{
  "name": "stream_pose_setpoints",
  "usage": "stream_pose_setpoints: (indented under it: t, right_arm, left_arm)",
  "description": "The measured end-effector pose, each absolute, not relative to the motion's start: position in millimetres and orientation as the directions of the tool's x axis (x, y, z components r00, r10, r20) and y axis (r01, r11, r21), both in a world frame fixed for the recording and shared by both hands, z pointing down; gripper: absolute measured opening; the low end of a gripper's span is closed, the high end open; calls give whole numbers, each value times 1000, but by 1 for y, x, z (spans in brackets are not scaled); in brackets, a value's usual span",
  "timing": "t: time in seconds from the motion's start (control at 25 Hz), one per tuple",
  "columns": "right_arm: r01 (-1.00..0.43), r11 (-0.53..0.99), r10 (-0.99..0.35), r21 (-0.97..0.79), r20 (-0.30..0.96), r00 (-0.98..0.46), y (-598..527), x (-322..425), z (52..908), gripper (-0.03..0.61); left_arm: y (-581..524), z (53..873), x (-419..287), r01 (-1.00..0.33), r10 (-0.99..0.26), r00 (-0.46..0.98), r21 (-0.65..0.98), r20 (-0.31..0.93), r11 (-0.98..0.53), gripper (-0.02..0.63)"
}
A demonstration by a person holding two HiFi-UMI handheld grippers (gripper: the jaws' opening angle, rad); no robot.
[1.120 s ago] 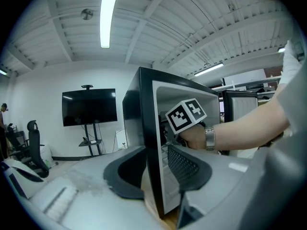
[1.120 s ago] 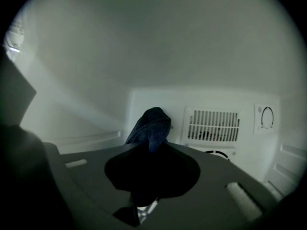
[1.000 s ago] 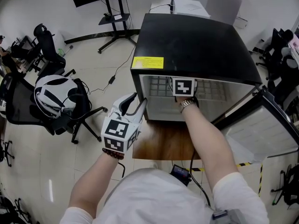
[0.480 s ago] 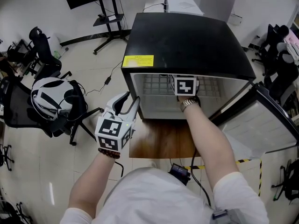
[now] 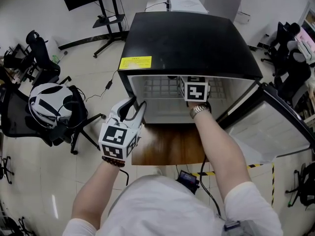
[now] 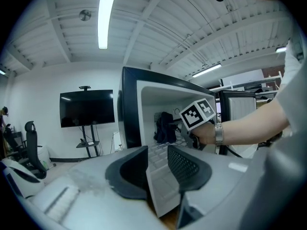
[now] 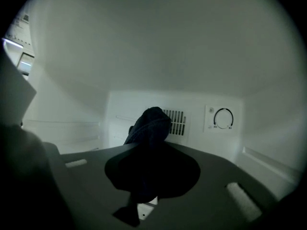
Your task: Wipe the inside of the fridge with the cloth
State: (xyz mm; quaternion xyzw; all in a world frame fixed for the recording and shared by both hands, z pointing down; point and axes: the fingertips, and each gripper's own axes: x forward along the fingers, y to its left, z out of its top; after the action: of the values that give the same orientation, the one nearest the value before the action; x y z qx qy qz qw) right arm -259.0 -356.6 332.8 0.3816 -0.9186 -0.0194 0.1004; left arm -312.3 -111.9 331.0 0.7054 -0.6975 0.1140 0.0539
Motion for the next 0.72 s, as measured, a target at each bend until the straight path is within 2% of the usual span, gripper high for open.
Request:
stream_pose_setpoints:
  t: [0.72]
  right_arm:
    - [-771,631,-769,89,202,-606,-395,-200,337,54]
  left_arm:
    - [-111,333,-325,-993,-964,-111,-66,243,98,137]
